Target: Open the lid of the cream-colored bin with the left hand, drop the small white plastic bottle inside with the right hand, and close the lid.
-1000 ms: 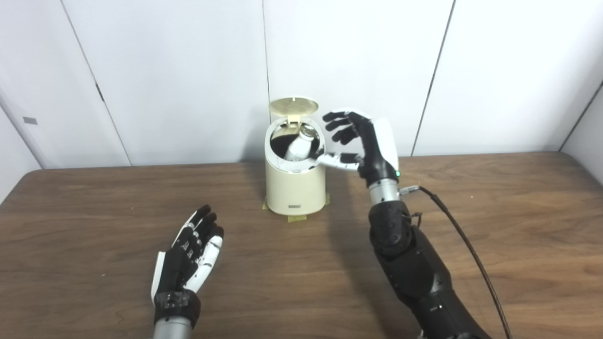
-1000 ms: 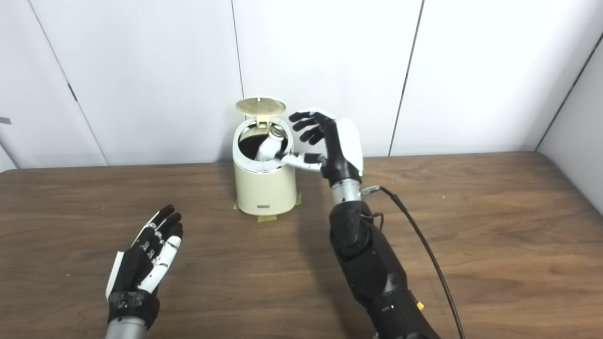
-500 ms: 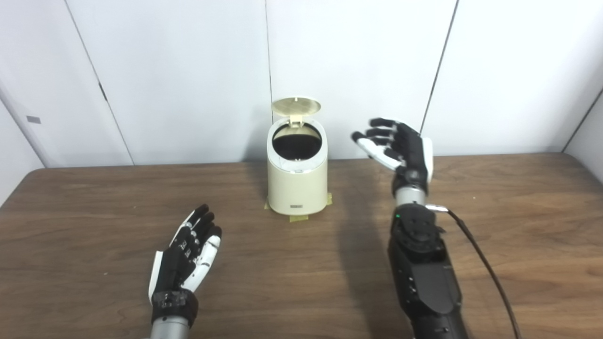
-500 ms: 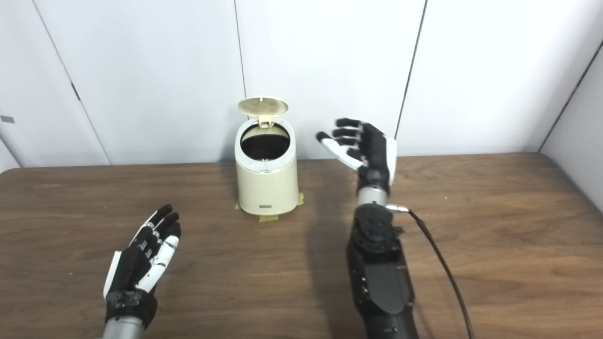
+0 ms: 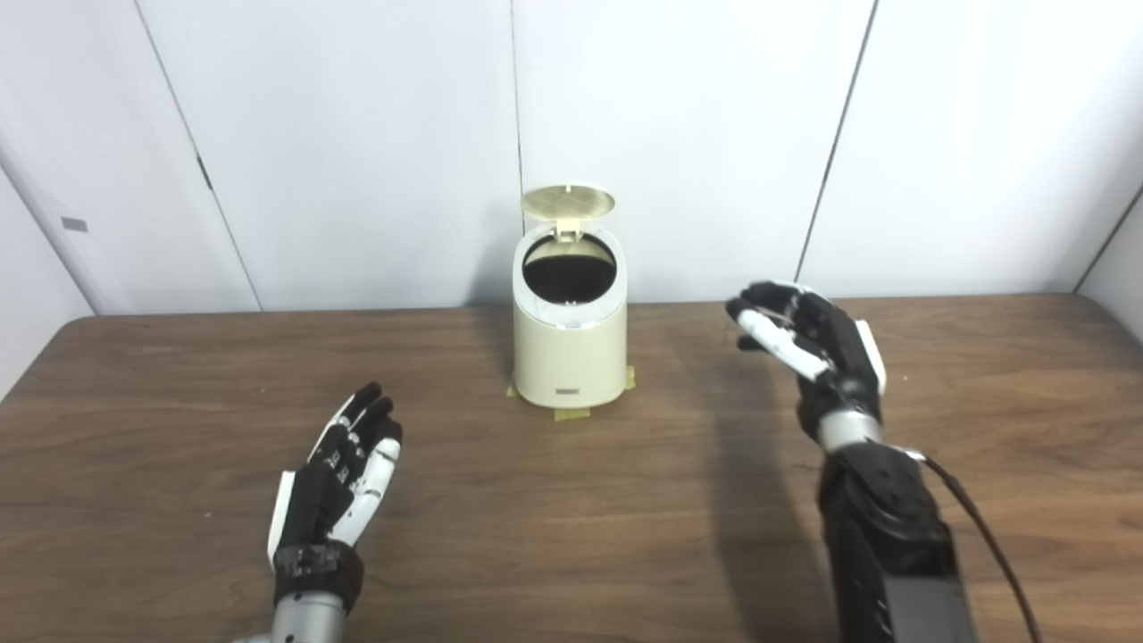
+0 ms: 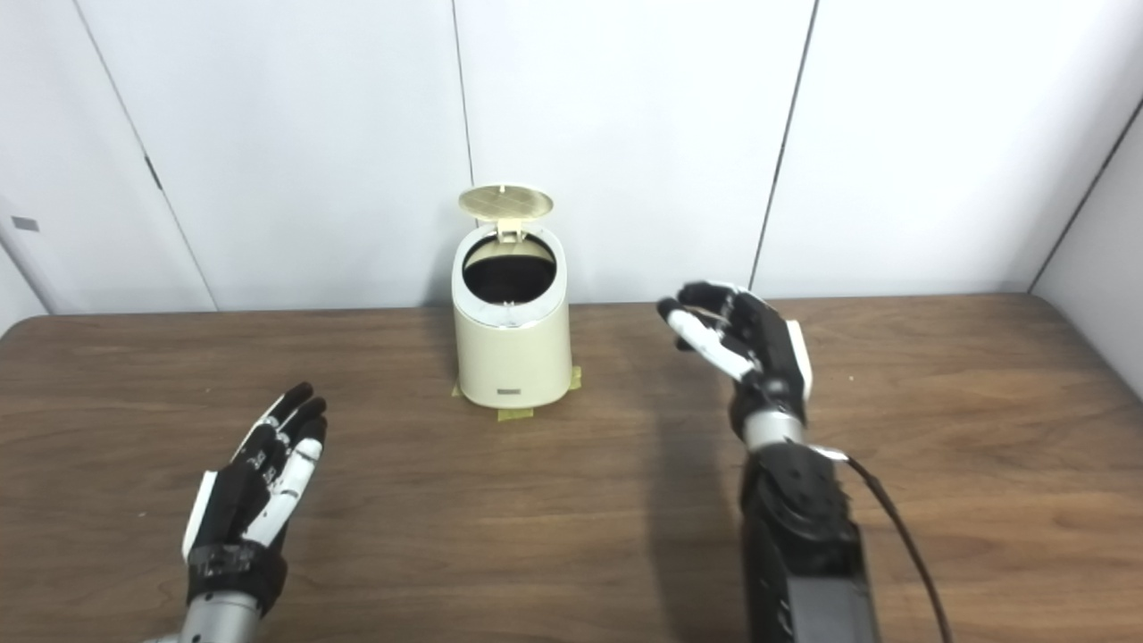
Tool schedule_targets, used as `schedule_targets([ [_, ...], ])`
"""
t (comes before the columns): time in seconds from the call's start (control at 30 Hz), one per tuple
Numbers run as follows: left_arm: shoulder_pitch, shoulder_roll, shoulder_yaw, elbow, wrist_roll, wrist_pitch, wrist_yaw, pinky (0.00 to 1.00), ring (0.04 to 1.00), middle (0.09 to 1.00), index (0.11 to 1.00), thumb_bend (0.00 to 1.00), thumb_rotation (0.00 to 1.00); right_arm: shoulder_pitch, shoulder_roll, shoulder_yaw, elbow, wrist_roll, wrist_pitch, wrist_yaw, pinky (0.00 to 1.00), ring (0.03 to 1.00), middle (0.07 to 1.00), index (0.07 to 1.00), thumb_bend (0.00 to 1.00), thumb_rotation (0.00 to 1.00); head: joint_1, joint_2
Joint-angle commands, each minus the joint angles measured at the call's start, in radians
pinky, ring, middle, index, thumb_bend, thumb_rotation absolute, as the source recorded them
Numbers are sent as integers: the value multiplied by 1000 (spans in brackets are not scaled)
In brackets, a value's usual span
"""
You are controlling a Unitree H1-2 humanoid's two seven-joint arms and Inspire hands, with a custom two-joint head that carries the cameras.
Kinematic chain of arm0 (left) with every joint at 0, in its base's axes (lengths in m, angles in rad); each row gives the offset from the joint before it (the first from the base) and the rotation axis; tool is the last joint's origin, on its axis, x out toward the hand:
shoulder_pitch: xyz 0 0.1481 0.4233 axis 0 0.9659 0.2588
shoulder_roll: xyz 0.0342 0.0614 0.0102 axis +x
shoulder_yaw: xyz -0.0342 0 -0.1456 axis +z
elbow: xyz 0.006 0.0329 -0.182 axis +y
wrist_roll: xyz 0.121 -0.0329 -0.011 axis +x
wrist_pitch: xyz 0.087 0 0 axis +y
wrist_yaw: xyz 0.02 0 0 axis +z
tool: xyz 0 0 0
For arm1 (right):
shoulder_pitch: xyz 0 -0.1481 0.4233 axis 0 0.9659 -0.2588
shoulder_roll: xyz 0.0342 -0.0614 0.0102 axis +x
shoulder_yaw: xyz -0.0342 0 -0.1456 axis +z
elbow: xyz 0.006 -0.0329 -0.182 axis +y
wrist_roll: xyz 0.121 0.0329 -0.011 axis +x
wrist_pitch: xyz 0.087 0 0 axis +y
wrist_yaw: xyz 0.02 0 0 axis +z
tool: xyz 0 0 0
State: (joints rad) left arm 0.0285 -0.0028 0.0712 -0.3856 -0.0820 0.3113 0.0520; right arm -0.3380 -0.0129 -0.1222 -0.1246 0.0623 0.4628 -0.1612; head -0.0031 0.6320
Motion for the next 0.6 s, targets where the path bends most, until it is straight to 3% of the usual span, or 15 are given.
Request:
schedule_targets([
  [0.0, -63, 19, -1, -25, -8, 18, -18, 945, 912, 889, 904, 377, 378, -4, -25, 22, -63, -15, 0, 34, 605, 691, 738, 666, 410, 472, 2, -2],
  [0.03, -76, 32, -4, -30, -3, 36, -23, 943, 912, 891, 909, 381, 401, 13, -33, 28, -78, -17, 0, 41, 625, 709, 751, 702, 395, 575, 2, -2],
  [0.17, -132, 82, -8, -45, 12, 103, -42, 963, 922, 912, 927, 379, 512, 88, -58, 55, -134, -19, 3, 75, 709, 777, 792, 757, 410, 796, 2, -3],
  [0.23, -165, 98, -4, -44, 6, 128, -46, 924, 925, 926, 933, 408, 530, 124, -65, 60, -156, -11, 1, 94, 760, 821, 822, 789, 441, 895, 1, -4],
  [0.33, -228, 119, -2, -27, 7, 140, -48, 907, 935, 935, 935, 411, 519, 175, -64, 57, -169, 5, -24, 118, 821, 874, 859, 844, 496, 980, -2, -7],
  [0.57, -372, 162, -25, 48, 36, 152, -70, 934, 941, 935, 922, 424, 555, 249, -57, 64, -149, -10, -130, 134, 858, 916, 899, 924, 559, 1000, 2, -20],
])
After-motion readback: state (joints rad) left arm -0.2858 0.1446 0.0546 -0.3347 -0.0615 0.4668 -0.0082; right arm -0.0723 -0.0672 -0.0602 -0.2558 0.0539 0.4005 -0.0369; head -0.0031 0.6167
